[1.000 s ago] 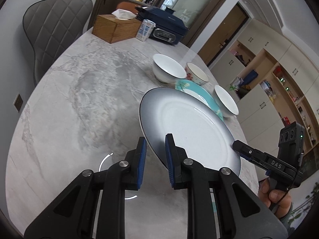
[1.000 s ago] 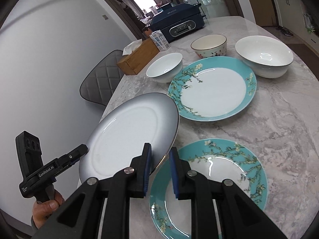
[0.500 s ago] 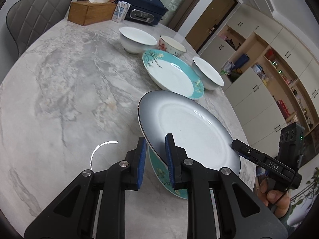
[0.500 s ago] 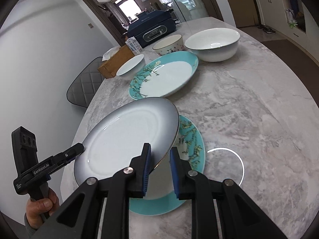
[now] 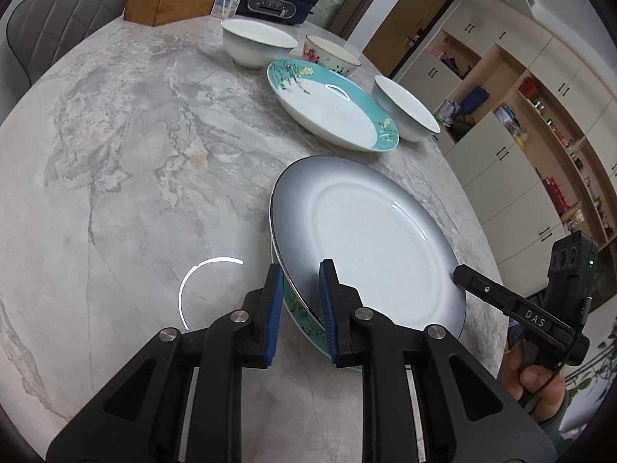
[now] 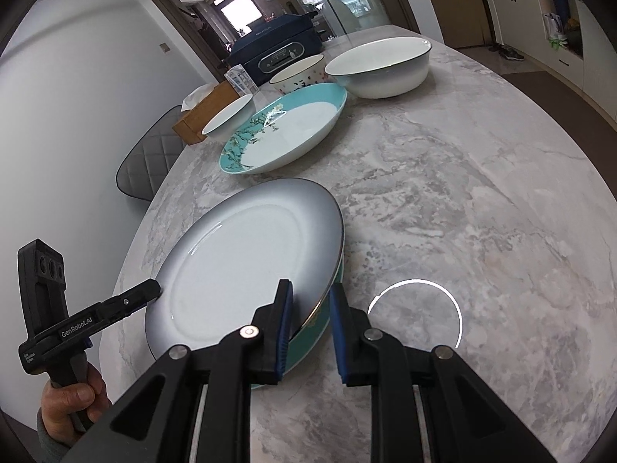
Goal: Organize plates and bowls
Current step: 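Lower the grey-rimmed plate onto the teal plate and open both tools, then grasp the rim of the deep teal floral plate with both tools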
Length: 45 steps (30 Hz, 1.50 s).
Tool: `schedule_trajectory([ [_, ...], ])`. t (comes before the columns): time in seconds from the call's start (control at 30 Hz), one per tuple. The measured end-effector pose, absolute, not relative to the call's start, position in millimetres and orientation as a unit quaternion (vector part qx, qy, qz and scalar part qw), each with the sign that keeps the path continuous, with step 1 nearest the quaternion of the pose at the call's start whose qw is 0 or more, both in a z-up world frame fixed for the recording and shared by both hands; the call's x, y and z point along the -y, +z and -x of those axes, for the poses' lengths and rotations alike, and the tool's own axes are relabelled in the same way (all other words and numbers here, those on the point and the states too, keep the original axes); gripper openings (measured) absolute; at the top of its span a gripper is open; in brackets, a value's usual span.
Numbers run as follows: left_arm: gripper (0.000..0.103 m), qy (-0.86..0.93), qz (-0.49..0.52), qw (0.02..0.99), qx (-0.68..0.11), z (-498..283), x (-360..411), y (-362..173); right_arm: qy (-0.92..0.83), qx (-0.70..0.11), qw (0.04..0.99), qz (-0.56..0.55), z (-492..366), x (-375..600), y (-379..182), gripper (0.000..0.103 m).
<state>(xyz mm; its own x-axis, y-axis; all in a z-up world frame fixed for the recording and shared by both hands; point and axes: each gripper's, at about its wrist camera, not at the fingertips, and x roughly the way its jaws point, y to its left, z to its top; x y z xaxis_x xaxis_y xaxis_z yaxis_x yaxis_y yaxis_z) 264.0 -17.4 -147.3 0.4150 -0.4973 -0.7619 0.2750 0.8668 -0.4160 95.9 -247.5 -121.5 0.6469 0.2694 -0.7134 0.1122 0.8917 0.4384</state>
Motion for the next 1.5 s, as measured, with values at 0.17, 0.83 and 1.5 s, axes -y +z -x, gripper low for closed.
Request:
schedule_trajectory([
  [0.17, 0.017, -0.228, 0.11, 0.828, -0.5, -264.7, 19.4, -160.1, 0.036, -0.425, 0.879, -0.212, -95.5, 245.5, -125.7, 0.021],
  [0.83, 0.062, -0.214, 0.17, 0.819, -0.504, -265.0, -5.0, -161.9, 0.039, -0.424, 0.879, -0.215, -90.1, 252.7, -124.5, 0.062],
  [1.5, 0.103, -0.167, 0.027, 0.816, -0.553, -416.4, 29.2, -101.0, 0.067, -0.501, 0.81, -0.298, -237.3, 322.1, -66.0, 0.103],
])
